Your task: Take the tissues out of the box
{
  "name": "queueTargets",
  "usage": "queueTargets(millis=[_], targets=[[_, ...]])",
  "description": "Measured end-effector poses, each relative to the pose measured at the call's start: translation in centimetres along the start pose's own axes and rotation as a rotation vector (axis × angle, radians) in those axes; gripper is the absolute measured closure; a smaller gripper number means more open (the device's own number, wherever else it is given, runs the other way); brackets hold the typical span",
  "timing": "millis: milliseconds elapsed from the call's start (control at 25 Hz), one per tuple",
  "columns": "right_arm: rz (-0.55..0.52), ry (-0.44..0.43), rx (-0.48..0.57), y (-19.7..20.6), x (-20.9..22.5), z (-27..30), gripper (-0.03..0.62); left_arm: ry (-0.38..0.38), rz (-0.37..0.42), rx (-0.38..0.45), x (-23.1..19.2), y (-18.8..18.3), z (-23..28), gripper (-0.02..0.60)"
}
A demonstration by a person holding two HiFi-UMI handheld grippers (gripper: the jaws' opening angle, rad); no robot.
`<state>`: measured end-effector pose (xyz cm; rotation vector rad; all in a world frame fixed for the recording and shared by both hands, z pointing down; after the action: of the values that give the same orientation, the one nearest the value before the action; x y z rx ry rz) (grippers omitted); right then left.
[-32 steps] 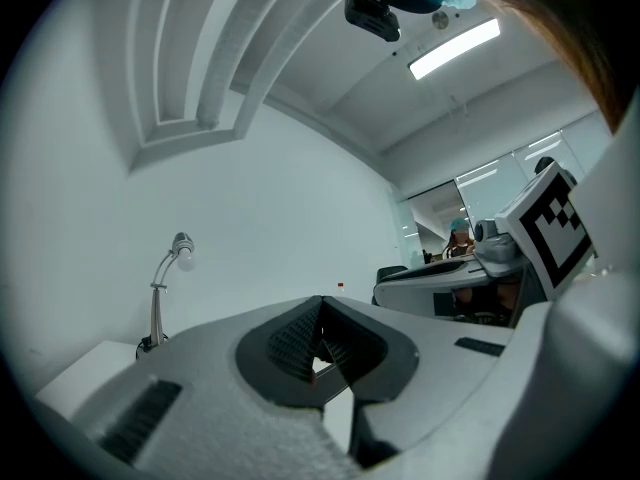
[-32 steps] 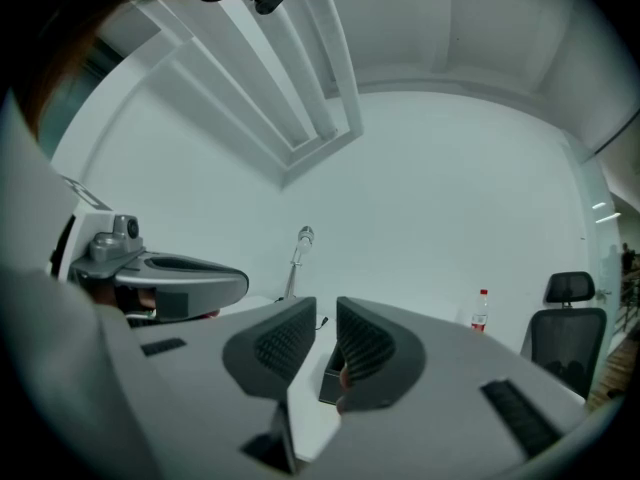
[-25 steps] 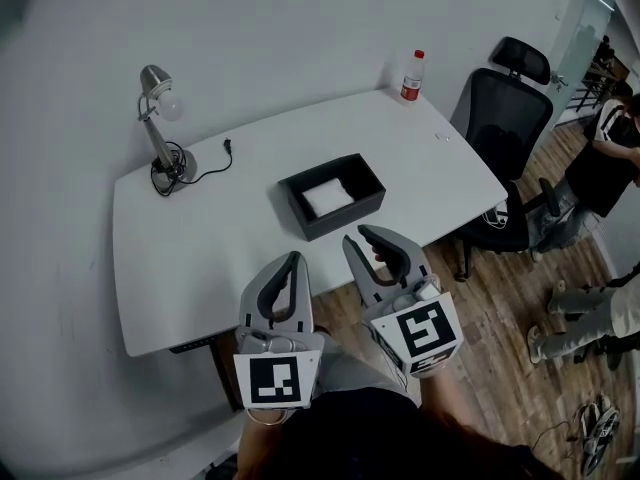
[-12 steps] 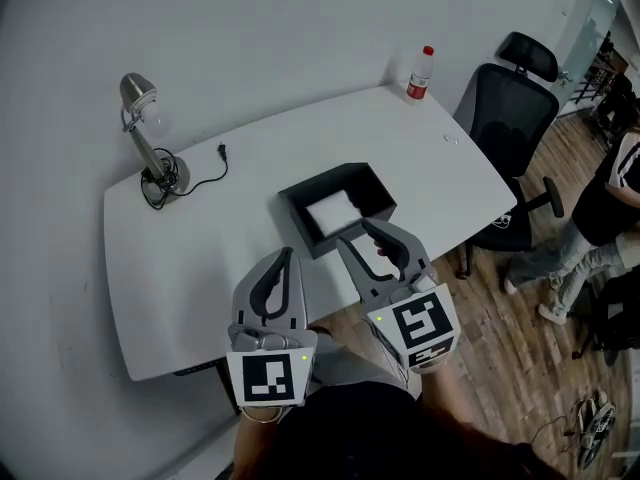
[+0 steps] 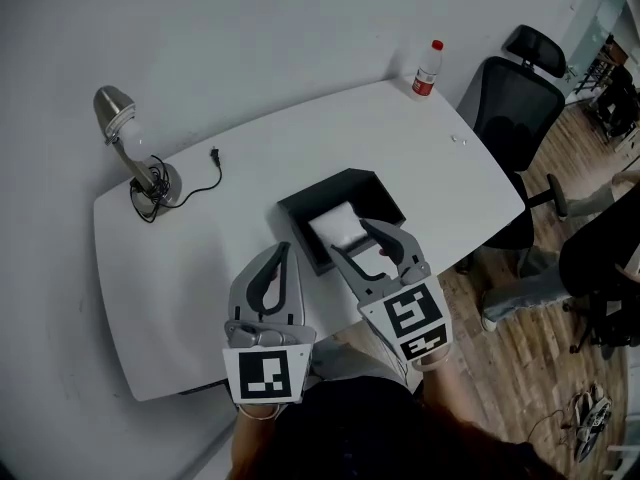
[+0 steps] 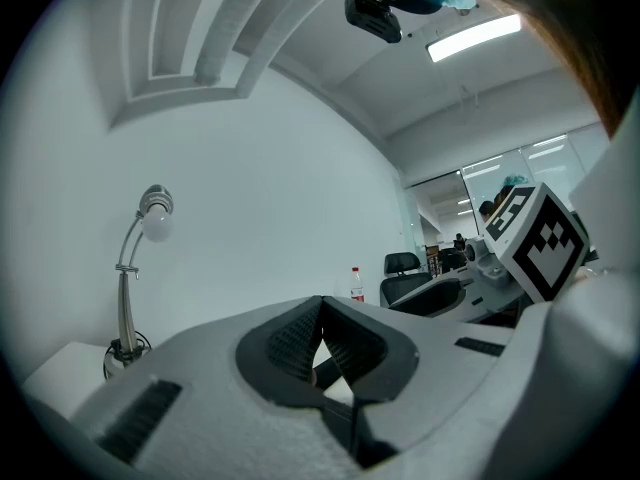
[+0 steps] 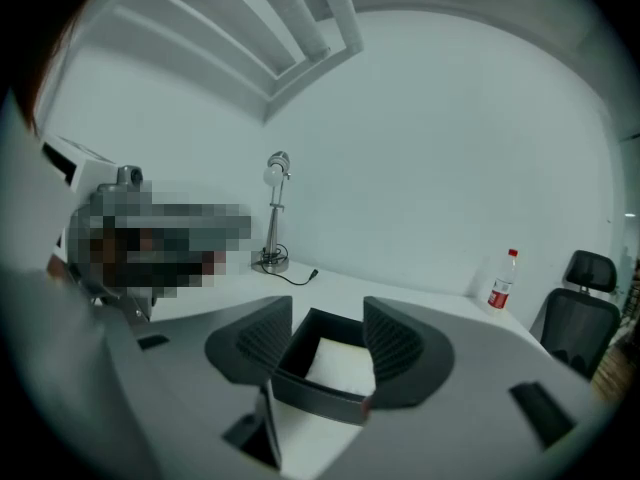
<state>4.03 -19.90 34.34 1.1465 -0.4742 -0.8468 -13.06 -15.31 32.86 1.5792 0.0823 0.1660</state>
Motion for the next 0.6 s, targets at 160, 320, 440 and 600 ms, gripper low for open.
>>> queueTargets(millis=[160, 320, 440, 600], targets=[[0.001, -0.038, -0.072, 0.5, 0.7, 1.9, 0.352, 0.013, 0.005, -0.019, -0.5, 0.4, 1.7, 0.560], [0.007, -0.059, -0.143, 1.2, 1.6, 3.7, 0.335, 0.012, 0.002, -0.039, -1.1, 1.0, 3.0, 0.560], [0.017, -0.076, -0.207, 1.7, 2.0, 4.9, 0.317, 0.012, 0.003, -0.048, -1.6, 1.4, 3.8, 0.560], [0.038, -0.068, -0.264, 2.2, 2.8, 5.9, 0.309, 0.015, -0.014, -0.062, -2.3, 1.7, 4.4, 0.560]])
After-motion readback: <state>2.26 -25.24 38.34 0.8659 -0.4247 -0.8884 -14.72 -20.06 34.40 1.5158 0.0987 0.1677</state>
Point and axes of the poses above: the fingertips, and each gripper's own axes: z forward along the fingers, x to its right, y out of its underside, the point moved 10 cm from there along -z, backward along the fingers, and after that the axes turned 11 degrees about -y, right-handed, at the moved point
